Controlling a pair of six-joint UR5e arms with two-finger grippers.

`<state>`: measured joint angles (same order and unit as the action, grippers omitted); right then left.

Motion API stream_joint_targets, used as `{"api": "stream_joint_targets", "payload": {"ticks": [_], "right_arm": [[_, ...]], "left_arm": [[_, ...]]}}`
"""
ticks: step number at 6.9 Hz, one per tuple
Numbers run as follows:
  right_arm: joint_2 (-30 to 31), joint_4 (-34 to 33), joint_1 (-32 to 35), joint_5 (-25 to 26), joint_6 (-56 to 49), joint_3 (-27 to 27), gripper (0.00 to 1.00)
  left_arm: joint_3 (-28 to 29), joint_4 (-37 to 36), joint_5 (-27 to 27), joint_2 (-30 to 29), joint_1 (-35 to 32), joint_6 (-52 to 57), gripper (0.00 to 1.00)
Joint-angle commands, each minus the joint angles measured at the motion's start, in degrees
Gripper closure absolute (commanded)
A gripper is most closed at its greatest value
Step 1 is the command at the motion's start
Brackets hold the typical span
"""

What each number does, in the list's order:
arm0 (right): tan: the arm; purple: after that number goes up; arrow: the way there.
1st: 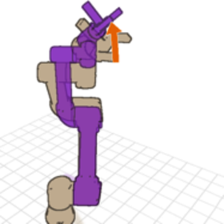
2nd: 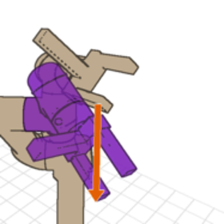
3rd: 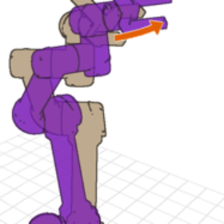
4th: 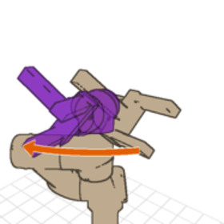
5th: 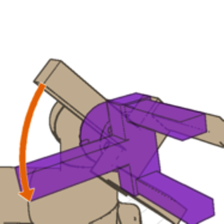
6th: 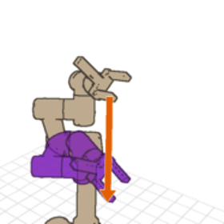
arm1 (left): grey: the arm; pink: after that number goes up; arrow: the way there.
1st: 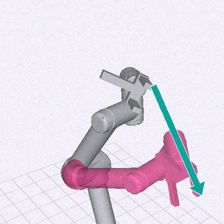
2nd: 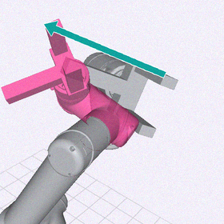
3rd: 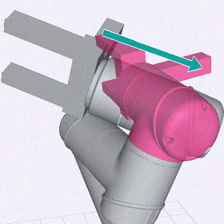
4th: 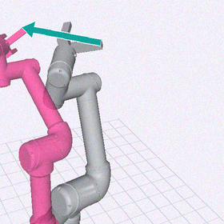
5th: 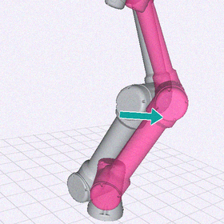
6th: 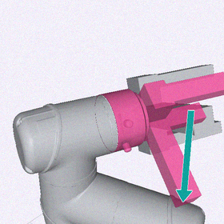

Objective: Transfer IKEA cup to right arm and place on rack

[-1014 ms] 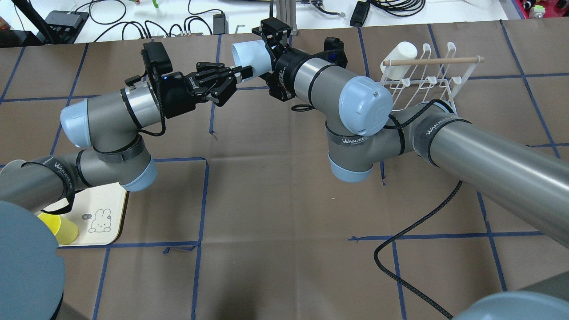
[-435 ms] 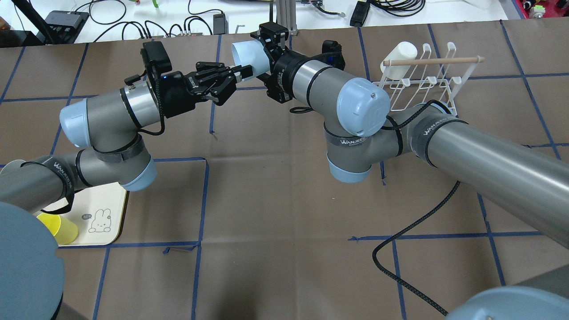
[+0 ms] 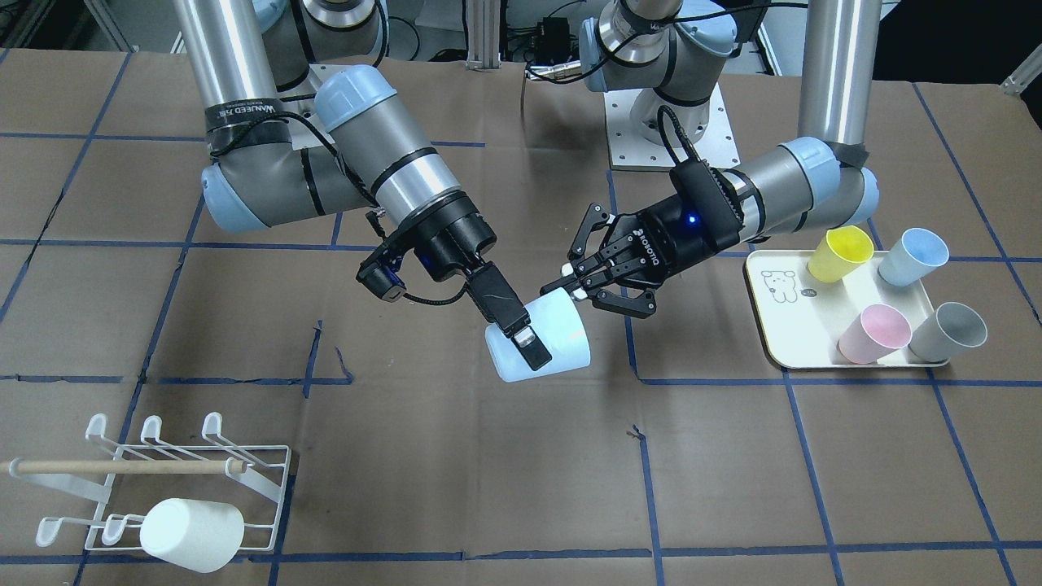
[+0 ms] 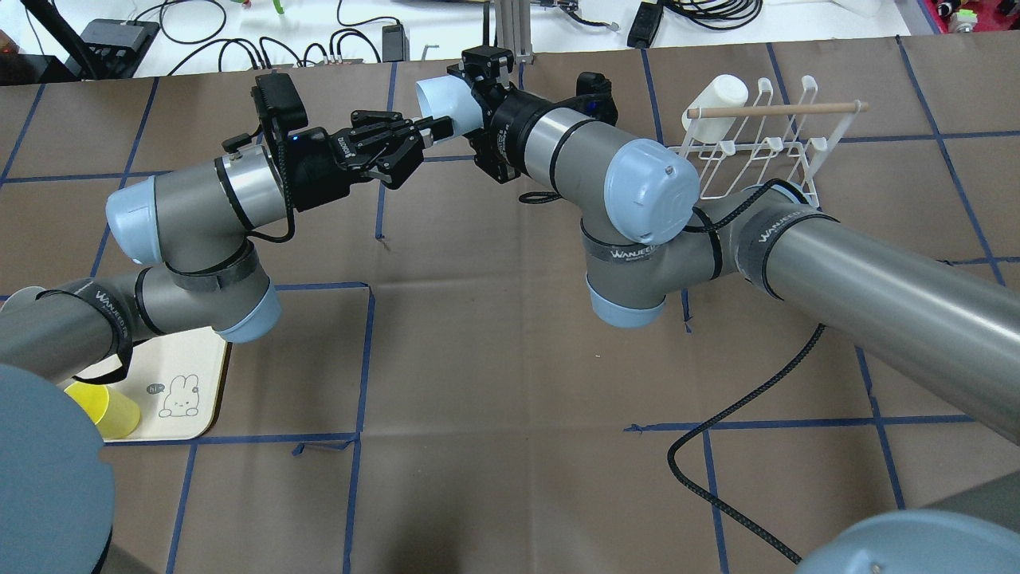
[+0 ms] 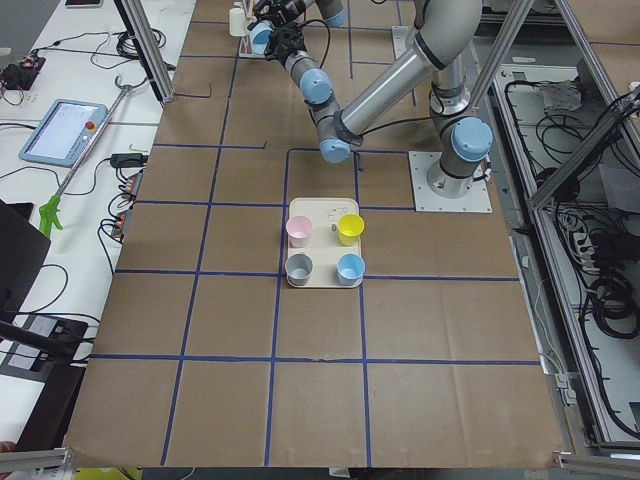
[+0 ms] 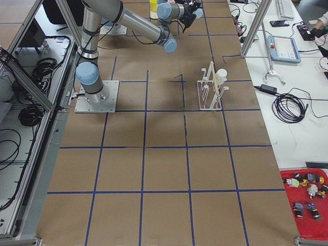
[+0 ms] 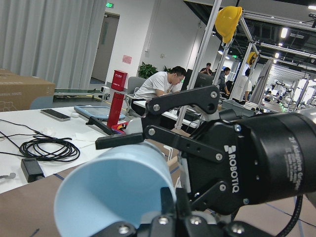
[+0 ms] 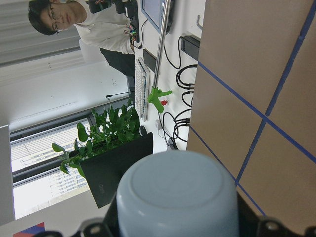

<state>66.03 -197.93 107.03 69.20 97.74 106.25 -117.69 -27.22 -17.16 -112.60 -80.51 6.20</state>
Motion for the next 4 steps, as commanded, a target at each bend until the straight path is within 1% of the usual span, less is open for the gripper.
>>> {"api": "stream_joint_targets", "payload": {"ticks": [1, 2, 3, 4], "right_arm": [[0.06, -0.09, 0.02, -0.2, -0.01, 0.01, 0.42], [0.06, -0.09, 0.02, -0.29, -0.01, -0.08, 0.42], [0.06, 0.0, 0.02, -0.29, -0.01, -0.08, 0.42], [0.06, 0.0, 0.02, -0.2, -0.1, -0.08, 0.42]], "left_arm": [[0.09, 0.07, -0.07, 0.27, 0.0, -0.48, 0.8], [0.18, 0.15, -0.07, 0.27, 0.0, -0.66, 0.65], [0.79, 0.07, -0.07, 0.01, 0.0, -1.35, 0.42], [1.66, -0.02, -0.16, -0.25, 0.0, -2.67, 0.32]]}}
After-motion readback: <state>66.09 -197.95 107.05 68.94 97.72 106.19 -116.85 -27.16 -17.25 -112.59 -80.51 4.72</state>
